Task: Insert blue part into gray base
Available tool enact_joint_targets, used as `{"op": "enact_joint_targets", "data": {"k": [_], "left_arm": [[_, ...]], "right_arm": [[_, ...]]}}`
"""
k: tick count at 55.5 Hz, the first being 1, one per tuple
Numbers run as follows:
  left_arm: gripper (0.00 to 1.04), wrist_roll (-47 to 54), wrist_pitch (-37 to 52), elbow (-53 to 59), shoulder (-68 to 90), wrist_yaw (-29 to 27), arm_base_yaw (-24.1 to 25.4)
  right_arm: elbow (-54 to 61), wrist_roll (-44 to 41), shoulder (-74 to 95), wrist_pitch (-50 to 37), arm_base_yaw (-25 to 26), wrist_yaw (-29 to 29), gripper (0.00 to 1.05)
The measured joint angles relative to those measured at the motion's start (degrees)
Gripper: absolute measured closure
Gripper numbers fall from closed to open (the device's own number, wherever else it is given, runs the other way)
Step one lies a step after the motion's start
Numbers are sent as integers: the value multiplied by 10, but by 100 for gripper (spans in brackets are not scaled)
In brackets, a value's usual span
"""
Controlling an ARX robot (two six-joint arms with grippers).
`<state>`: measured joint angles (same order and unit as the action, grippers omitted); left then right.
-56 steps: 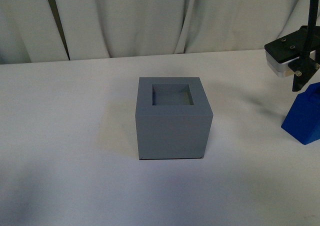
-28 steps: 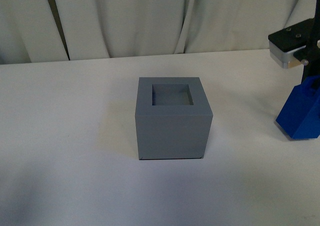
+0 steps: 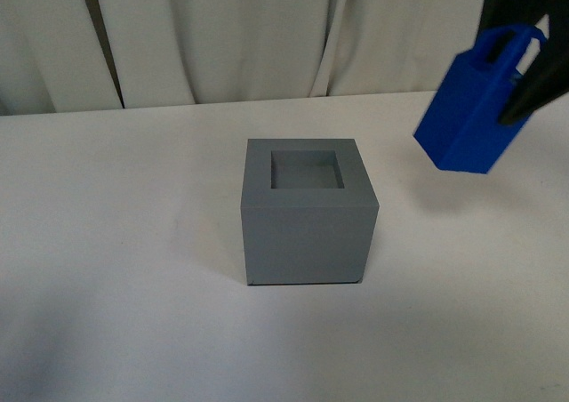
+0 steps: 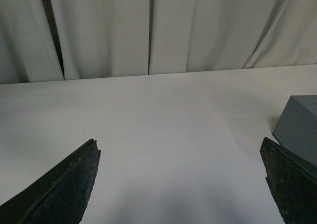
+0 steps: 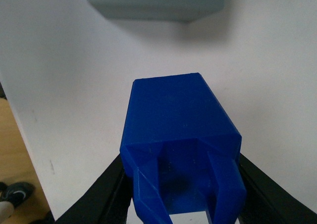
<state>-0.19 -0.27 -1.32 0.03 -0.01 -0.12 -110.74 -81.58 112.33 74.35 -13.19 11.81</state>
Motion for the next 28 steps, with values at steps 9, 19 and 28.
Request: {"op": "enact_joint_targets", "data": {"k": [9,19,28], "left_arm": [[6,0,0,0,0,0,0],[6,0,0,0,0,0,0],[6,0,0,0,0,0,0]], "right_arm": [[-23,32,-1,4,-38,-4,57],[-59,58,1,21,-76,-13,57],[-87,75,13,36,-100,-23,57]]}}
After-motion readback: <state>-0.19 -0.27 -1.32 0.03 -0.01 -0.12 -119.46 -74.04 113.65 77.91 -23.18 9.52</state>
